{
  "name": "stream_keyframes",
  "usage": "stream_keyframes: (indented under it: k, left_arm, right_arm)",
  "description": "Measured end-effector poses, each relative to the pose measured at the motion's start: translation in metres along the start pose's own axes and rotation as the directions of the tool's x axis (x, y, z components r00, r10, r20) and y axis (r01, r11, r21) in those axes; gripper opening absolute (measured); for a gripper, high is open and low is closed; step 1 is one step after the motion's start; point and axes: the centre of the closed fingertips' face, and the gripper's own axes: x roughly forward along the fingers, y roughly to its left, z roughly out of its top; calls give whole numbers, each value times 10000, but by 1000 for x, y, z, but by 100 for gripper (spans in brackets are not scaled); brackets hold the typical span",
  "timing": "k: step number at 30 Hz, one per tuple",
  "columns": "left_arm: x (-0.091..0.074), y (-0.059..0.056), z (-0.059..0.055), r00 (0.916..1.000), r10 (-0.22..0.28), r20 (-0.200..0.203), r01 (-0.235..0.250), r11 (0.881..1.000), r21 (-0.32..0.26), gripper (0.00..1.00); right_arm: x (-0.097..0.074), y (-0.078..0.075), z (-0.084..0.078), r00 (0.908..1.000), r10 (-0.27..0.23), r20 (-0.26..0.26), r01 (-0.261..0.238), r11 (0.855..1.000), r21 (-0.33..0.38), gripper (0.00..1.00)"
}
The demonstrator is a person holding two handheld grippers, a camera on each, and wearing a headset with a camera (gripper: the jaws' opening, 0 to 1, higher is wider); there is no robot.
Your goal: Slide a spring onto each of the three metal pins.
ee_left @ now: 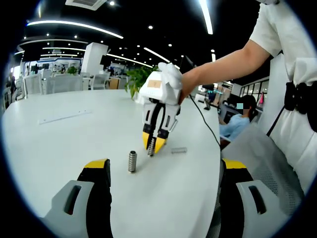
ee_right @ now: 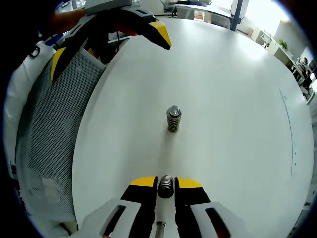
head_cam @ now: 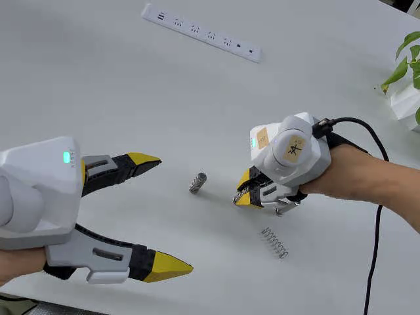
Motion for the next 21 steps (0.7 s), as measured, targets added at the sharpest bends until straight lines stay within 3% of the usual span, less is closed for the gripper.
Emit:
stream_keyframes:
  k: [7,12,17,21]
  left_arm:
    - [-2,-2,1,10000,0,-58,1,10000,53,90]
    - [-3,-4,3,9999,11,-119,-9,9999,163,90]
    - [-7,-6,4,9997,16,-233,-10,9997,258,90]
    - [-9,-7,5,9994,58,-335,-47,9994,345,90]
  right_arm:
    - [-7,-2,2,9995,-219,226,215,9995,214,18]
    - [-18,-4,7,9953,-520,817,459,9961,756,28]
    - [-32,-4,10,9873,-889,1316,735,9903,1178,35]
    - [-45,-2,15,9714,-1344,1958,1046,9823,1555,44]
